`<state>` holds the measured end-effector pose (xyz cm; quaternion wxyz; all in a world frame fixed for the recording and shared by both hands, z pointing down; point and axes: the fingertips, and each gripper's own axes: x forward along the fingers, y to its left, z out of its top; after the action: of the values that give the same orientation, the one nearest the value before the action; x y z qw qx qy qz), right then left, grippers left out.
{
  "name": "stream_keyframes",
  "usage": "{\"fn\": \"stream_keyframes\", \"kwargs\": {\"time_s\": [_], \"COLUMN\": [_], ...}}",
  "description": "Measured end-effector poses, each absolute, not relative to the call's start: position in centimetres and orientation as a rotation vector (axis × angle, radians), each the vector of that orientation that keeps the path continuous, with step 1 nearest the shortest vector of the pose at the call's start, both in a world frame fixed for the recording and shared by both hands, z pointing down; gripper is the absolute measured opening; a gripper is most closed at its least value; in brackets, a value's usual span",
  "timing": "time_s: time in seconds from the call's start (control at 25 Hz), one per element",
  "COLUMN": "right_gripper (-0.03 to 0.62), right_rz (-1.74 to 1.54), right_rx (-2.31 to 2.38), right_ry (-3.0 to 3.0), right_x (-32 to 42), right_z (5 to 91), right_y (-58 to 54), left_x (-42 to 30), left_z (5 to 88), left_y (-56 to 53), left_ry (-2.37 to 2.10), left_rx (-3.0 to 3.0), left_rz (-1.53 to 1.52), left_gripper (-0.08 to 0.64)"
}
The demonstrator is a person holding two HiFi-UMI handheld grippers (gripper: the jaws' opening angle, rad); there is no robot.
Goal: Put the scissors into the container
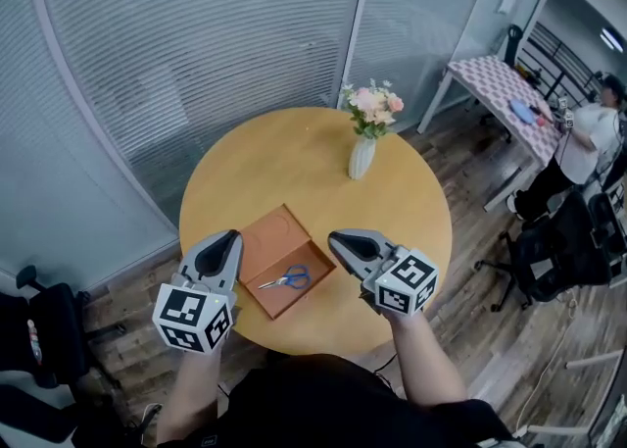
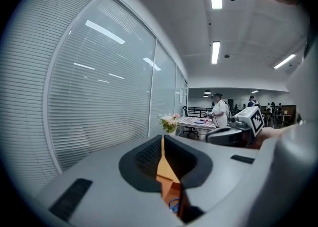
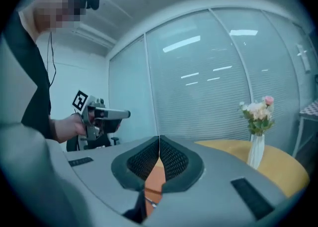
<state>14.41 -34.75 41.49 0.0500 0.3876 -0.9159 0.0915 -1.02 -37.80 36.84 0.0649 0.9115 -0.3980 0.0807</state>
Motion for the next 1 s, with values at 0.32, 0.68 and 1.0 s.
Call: {"fn": "stream_keyframes", "kwargs": {"time_s": [0.32, 0.68, 1.0], "right_gripper": [0.035, 0.035, 0.034], "right_rz": [-0.096, -0.059, -0.066], "right_rx": [1.676, 1.667, 1.644], "right_ry": [-2.798, -2.804, -2.795], "right_x": [19.0, 18.4, 17.9], "right_z": [32.4, 32.9, 33.0], "right_y": [-33.3, -33.4, -33.3], "left_x": [-1.6, -2.2, -3.0], "left_z": [34.8, 35.6, 35.6], "left_y": [-38.3, -37.5, -37.6], "left_ry": [-1.258, -1.267, -1.297], "left_rx": [2.761, 2.742, 2.729], "left_rz": [0.188, 0.203, 0.188], "left_gripper": [0.028, 0.028, 0.028]}}
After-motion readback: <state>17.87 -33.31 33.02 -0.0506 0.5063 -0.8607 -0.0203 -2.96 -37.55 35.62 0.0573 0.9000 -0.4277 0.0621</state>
